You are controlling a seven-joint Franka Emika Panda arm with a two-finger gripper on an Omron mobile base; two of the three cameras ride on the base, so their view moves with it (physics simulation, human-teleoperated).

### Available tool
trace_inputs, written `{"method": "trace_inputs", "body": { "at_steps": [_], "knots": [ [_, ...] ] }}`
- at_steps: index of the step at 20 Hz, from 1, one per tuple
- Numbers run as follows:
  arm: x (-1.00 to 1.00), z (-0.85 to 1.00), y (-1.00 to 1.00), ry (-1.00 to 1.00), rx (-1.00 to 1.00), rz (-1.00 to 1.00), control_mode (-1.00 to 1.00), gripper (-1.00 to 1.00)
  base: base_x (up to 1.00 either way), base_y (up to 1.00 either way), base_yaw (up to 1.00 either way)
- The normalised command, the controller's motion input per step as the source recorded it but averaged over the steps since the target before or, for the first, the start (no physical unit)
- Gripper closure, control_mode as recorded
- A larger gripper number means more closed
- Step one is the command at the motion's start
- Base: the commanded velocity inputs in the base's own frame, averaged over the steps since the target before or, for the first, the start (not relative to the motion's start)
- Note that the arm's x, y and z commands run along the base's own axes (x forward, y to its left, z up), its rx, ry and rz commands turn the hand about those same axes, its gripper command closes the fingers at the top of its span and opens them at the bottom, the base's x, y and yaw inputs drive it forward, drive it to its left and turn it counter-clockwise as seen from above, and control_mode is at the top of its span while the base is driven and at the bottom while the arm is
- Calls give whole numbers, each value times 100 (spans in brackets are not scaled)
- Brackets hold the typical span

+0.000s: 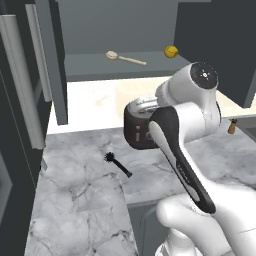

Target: Pick the dish brush and dish brush from the cabinet and place them on the counter.

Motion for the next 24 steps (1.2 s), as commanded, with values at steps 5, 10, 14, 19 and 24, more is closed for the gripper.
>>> {"method": "trace_inputs", "body": {
  "at_steps": [5, 10, 14, 19, 24],
  "knots": [
    [1, 30, 0, 3, 0, 0, -100, -100, 0, 0, 0],
    [0, 0, 0, 0, 0, 0, -100, -100, 0, 0, 0],
    [13, 12, -6, 0, 0, 0, -100, -100, 0, 0, 0],
    [23, 19, -9, -1, 0, 0, -100, -100, 0, 0, 0],
    [30, 21, -11, -4, 0, 0, -100, -100, 0, 0, 0]
  ]
}}
